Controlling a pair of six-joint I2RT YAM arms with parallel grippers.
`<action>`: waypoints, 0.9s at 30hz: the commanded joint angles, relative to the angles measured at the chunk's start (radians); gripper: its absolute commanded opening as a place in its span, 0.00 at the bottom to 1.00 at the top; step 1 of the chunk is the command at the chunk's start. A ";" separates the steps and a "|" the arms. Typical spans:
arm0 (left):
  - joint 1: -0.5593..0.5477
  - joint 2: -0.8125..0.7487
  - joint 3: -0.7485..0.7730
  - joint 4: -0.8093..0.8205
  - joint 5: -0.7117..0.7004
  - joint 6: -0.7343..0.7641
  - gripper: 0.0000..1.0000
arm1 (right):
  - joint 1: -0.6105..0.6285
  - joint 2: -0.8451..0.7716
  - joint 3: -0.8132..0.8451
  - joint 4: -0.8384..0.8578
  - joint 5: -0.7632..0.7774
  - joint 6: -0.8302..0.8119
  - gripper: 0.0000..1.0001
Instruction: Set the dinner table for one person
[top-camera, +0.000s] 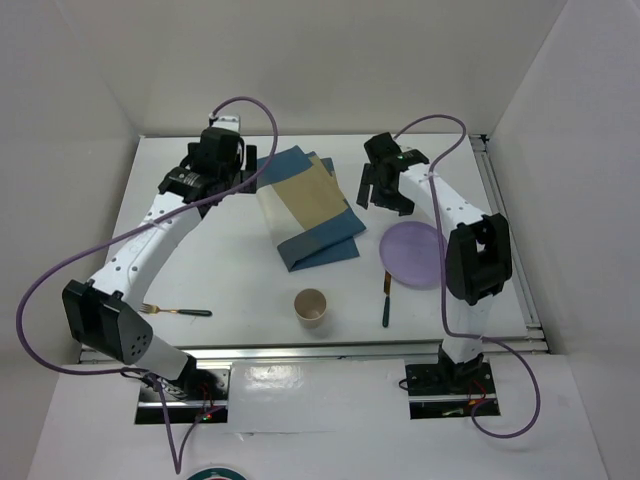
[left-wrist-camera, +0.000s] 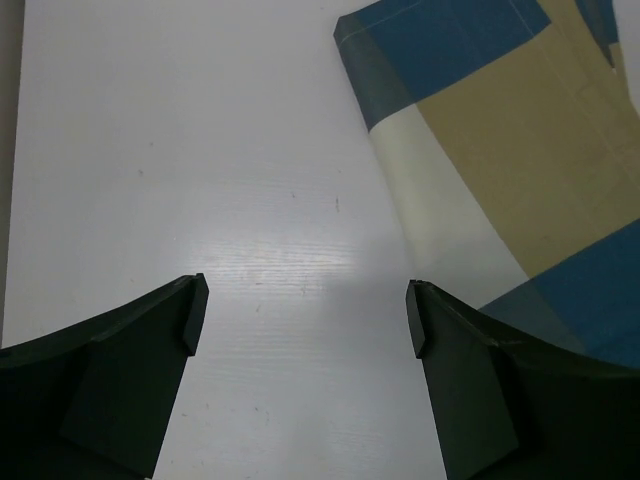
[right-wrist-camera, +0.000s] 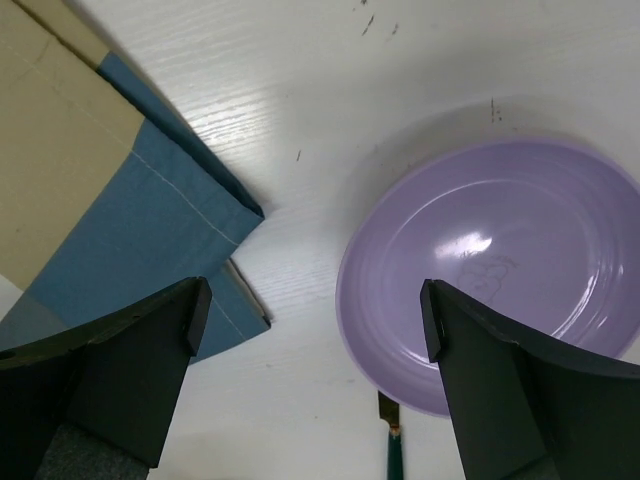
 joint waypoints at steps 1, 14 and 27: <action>0.002 0.033 0.063 -0.021 0.075 -0.003 1.00 | -0.018 -0.069 -0.026 0.080 -0.002 -0.025 1.00; -0.205 0.345 0.301 -0.148 0.145 -0.004 0.93 | -0.097 -0.335 -0.305 0.206 -0.130 -0.005 1.00; -0.351 0.740 0.554 -0.157 0.233 0.006 0.69 | -0.248 -0.606 -0.557 0.247 -0.186 0.014 0.99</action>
